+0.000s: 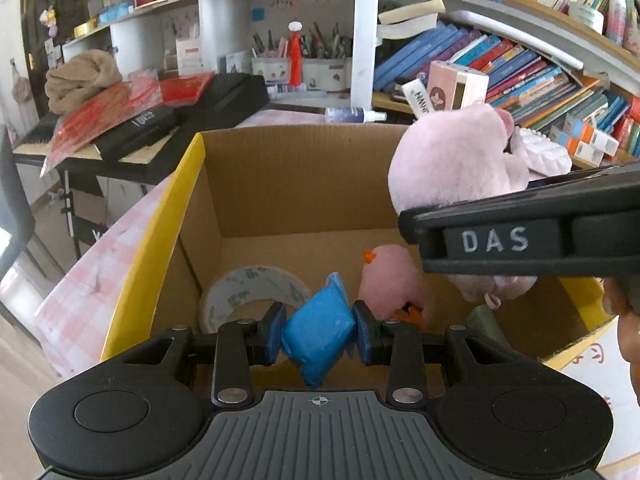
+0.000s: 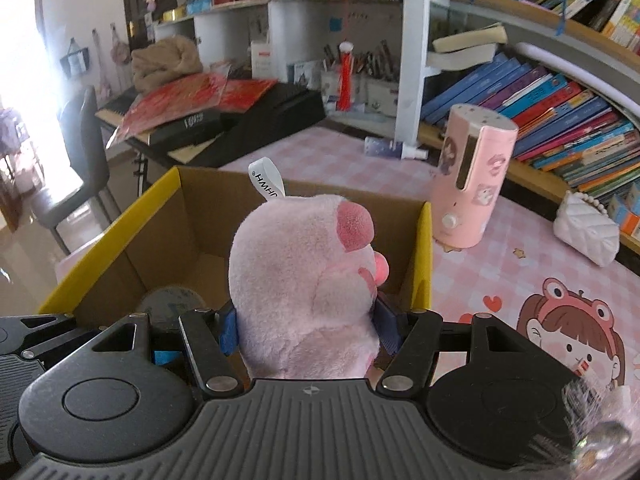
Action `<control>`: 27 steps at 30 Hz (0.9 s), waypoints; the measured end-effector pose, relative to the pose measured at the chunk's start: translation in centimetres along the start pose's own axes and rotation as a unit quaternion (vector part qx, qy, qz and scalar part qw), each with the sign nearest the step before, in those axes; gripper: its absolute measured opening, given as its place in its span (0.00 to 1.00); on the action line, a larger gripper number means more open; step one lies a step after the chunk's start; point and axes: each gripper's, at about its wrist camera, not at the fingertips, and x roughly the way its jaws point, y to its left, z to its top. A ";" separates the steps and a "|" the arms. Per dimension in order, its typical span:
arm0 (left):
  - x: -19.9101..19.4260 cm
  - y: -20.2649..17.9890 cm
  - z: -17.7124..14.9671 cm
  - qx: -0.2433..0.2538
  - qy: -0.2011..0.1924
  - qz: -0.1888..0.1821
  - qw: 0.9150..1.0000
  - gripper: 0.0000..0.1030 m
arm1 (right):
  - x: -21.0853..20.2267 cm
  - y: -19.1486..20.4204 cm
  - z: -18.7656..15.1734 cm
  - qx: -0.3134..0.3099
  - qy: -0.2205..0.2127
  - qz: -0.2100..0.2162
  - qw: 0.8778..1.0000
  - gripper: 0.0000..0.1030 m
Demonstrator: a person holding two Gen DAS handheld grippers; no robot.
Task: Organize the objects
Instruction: 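Release the blue piece into the box with the left gripper while the right gripper releases the pig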
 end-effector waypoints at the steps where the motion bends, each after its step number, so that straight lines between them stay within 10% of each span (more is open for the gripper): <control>1: 0.1 0.0 0.0 0.002 0.001 0.001 1.000 0.33 | 0.3 0.0 0.0 -0.001 0.005 0.000 1.000 0.60; 18: 0.7 0.3 0.1 0.000 0.000 -0.006 1.000 0.37 | 3.8 1.6 0.4 -0.072 0.059 -0.004 0.996 0.61; 27: -0.6 0.7 -0.2 -0.003 -0.024 -0.004 1.000 0.58 | 3.8 1.7 0.4 -0.074 0.070 -0.008 0.995 0.68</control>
